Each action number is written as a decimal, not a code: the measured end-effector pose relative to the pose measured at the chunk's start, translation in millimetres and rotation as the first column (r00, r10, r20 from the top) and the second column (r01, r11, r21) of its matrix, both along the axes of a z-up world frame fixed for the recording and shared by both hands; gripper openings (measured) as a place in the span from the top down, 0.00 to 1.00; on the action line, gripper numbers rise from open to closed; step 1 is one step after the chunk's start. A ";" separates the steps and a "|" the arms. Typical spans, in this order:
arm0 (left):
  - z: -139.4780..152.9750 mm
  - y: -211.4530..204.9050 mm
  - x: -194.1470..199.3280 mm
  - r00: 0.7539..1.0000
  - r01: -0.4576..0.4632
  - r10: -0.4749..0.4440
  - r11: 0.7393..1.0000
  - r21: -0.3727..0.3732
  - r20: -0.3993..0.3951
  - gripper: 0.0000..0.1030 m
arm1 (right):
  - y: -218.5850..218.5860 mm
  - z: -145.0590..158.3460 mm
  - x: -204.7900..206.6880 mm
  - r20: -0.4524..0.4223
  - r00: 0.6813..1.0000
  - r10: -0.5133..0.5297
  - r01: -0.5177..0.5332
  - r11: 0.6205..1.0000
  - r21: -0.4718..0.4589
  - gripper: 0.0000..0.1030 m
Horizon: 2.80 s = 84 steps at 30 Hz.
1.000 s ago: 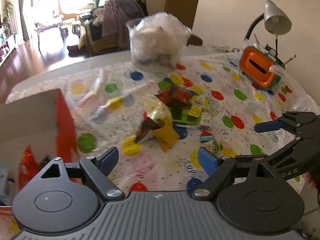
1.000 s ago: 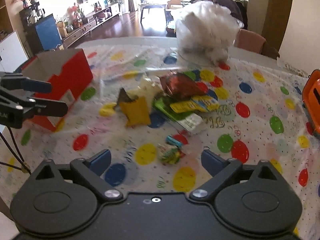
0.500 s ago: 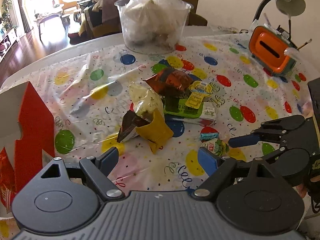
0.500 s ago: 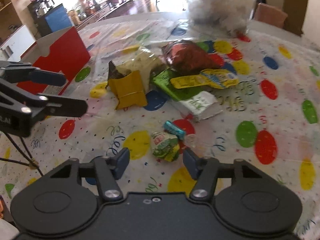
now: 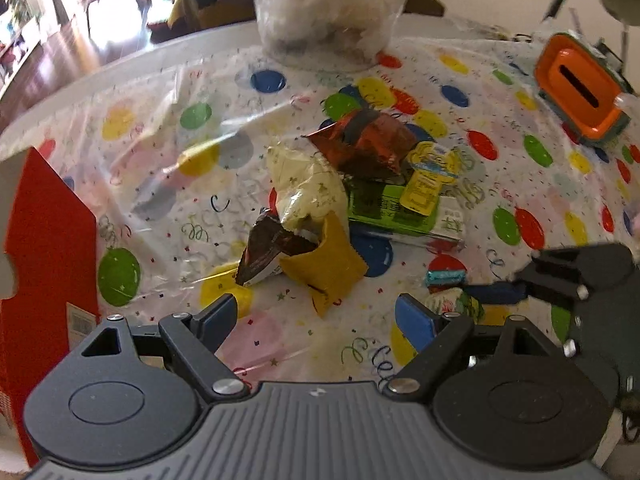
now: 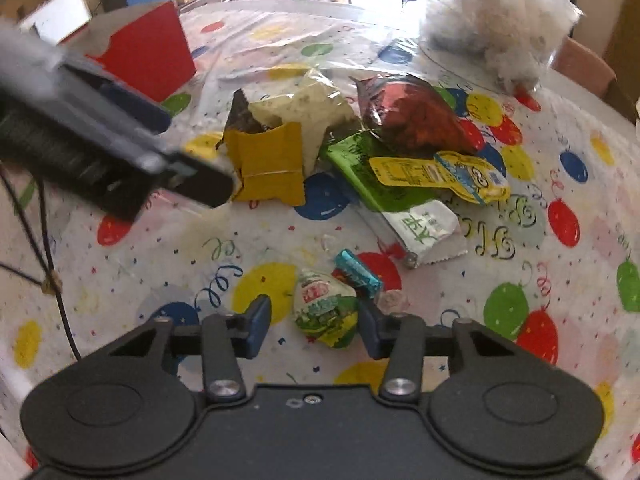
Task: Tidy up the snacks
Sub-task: 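Move both tools back over the remaining snacks on the table, then grasp the yellow packet with left tool while right tool grasps green-wrapped candy, then carry the yellow packet and green-wrapped candy over the white box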
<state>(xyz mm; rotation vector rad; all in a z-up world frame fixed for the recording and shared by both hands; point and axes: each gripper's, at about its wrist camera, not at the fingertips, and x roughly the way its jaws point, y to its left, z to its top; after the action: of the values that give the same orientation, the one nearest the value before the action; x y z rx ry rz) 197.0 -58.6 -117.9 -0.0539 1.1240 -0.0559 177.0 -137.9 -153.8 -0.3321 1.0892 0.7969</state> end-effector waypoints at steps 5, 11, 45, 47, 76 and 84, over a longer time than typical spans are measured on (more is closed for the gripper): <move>-9.9 7.3 28.1 0.992 -0.102 0.097 0.993 -0.052 -0.082 0.16 | 1.5 -0.3 0.3 0.022 1.000 0.017 -0.016 1.000 -0.022 0.67; -23.6 13.4 50.1 0.957 -0.259 0.241 0.961 -0.099 -0.163 0.16 | -1.3 0.0 2.1 0.013 1.000 0.014 -0.014 1.000 -0.010 0.68; -12.3 38.9 13.2 0.950 -0.304 0.279 0.928 -0.215 -0.142 0.68 | -25.6 31.6 -9.8 -0.052 0.987 -0.155 0.158 0.985 0.064 0.69; -6.3 43.3 3.8 0.953 -0.298 0.273 0.927 -0.230 -0.133 0.68 | -24.1 40.0 -12.7 -0.044 0.985 -0.165 0.167 0.983 0.074 0.69; 104.8 163.0 -118.2 0.960 -0.217 0.241 0.961 -0.169 0.140 0.68 | 101.9 140.5 -66.0 0.108 0.988 -0.109 0.086 0.977 0.197 0.68; 113.4 218.2 -137.0 0.939 -0.280 0.304 0.948 -0.153 0.161 0.68 | 163.1 145.9 -65.2 0.134 0.990 -0.052 0.024 0.980 0.199 0.68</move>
<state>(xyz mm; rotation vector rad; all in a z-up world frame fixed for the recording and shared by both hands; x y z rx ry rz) 60.1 159.5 -4.5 -0.3245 0.9177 0.1315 111.8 25.2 -7.9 -0.1956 0.8760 0.8278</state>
